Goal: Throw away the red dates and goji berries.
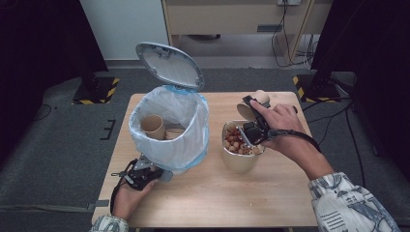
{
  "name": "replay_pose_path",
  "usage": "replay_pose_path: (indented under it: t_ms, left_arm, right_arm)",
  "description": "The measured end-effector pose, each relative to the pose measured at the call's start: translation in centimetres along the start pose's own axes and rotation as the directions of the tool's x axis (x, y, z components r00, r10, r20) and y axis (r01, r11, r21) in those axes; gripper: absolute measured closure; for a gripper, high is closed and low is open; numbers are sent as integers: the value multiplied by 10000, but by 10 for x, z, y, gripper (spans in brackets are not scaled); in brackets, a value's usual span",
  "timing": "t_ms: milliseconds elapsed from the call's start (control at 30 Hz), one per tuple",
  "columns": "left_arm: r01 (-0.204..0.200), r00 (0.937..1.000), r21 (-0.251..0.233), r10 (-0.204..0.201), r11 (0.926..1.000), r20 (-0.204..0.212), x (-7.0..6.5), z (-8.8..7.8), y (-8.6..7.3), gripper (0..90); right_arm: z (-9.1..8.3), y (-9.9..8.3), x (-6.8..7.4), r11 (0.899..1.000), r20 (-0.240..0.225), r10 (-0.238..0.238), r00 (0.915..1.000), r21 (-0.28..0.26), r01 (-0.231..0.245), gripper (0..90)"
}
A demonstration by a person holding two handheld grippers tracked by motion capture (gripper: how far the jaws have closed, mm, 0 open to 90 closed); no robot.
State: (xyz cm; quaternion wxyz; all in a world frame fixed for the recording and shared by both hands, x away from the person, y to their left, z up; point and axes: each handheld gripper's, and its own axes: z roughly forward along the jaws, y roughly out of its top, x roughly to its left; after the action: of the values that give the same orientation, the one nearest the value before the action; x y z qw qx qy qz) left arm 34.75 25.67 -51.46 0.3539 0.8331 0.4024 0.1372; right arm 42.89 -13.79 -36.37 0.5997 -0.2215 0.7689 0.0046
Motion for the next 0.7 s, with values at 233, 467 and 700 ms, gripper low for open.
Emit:
replay_pose_path:
  t_ms: [233,467,700]
  left_arm:
    - [6,10000,0,-6,10000,4,0,0,0,900]
    - [1,10000,4,-1,10000,6,0,0,0,900]
    - [8,10000,4,-8,10000,10,0,0,0,900]
  right_arm:
    - [0,-1,0,9998,-67,171,9998,-106,-171,285]
    - [-1,-2,-4,9980,-80,572,9983,-266,-574,284]
    - [-2,-3,-8,9969,-1,685,9976,-395,-685,284]
